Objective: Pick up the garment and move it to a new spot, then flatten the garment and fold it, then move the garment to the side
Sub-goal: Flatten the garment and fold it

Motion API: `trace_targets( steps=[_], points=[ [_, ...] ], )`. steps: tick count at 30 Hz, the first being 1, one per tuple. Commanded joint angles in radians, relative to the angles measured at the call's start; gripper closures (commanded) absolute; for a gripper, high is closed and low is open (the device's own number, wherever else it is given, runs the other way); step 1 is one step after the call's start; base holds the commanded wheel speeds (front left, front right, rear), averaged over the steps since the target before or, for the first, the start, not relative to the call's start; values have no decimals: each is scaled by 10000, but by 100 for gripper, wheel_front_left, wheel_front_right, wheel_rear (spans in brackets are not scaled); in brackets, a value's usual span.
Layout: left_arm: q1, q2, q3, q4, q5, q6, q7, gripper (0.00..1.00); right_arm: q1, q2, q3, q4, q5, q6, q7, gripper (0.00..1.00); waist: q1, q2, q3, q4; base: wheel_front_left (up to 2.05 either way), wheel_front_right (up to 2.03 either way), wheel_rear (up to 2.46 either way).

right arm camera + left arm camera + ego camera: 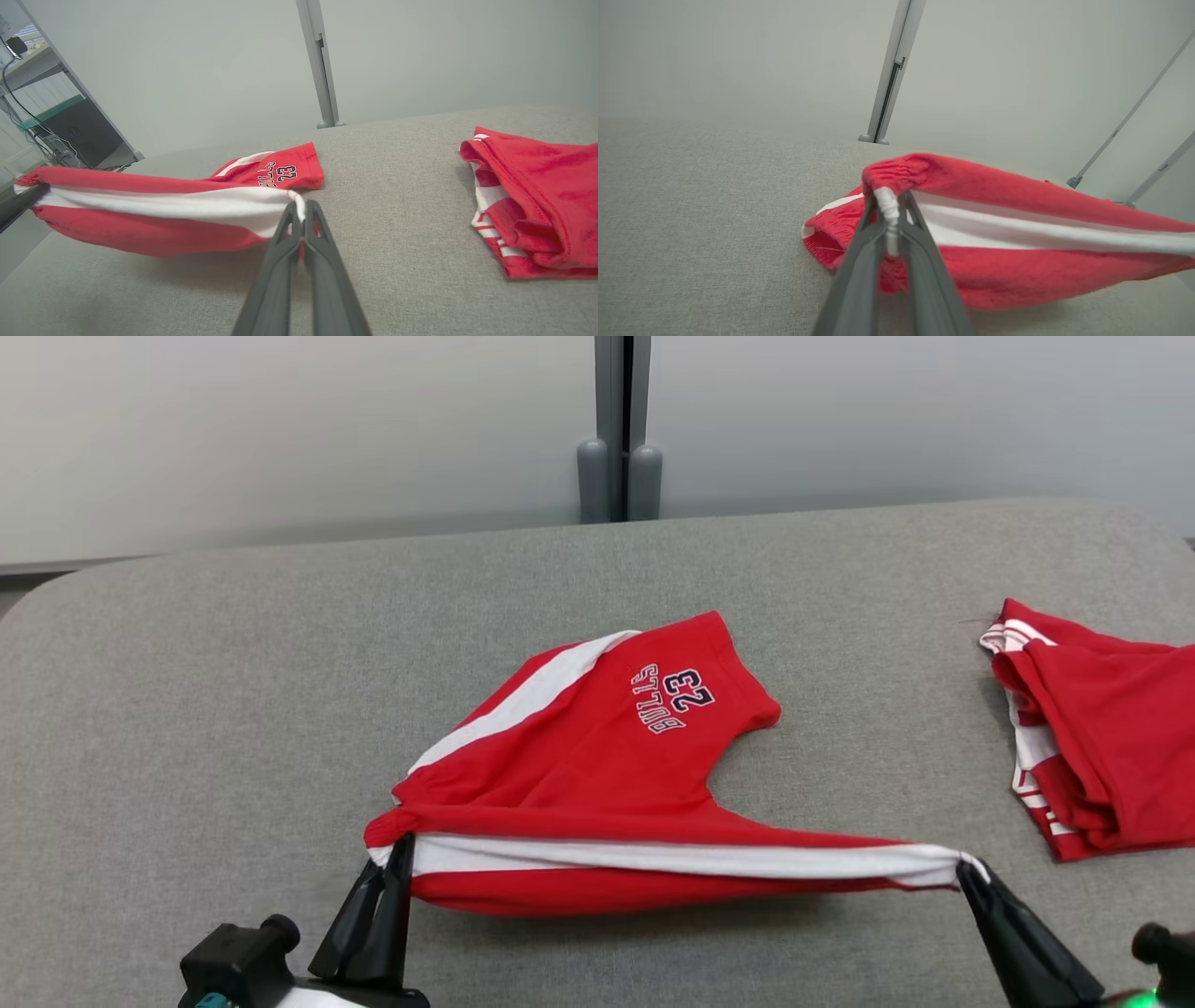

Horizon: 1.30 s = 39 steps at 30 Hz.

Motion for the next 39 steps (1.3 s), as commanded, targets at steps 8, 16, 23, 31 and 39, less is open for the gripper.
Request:
trace_targets(
  steps=[8,16,23,31,39],
  points=[
    [-1594,-241,25,989,-403,-282,-173,100,-2485,-974,-47,1036,253,-9,-89,100,0,0,1770,572,0,0,0],
    [-3470,-612,-166,2422,-950,-793,-874,100,-6446,-2494,1047,2798,823,-11,108,100,0,0,3521,1513,0,0,0],
    [-4674,-750,-566,3660,-1282,-1061,-1533,100,-9513,-3048,2504,5110,1621,-11,100,100,0,0,4067,2280,0,0,0],
    [-5704,-820,-1341,5014,-1636,-1130,-1869,0,-11187,-2994,3893,7292,2116,-8,-856,0,0,0,4381,2721,0,0,0],
    [-5547,-822,-1066,4699,-714,-86,-2275,0,-10636,-2572,3725,7862,1349,-8,-3379,0,0,0,4006,2314,0,0,0]
  ],
)
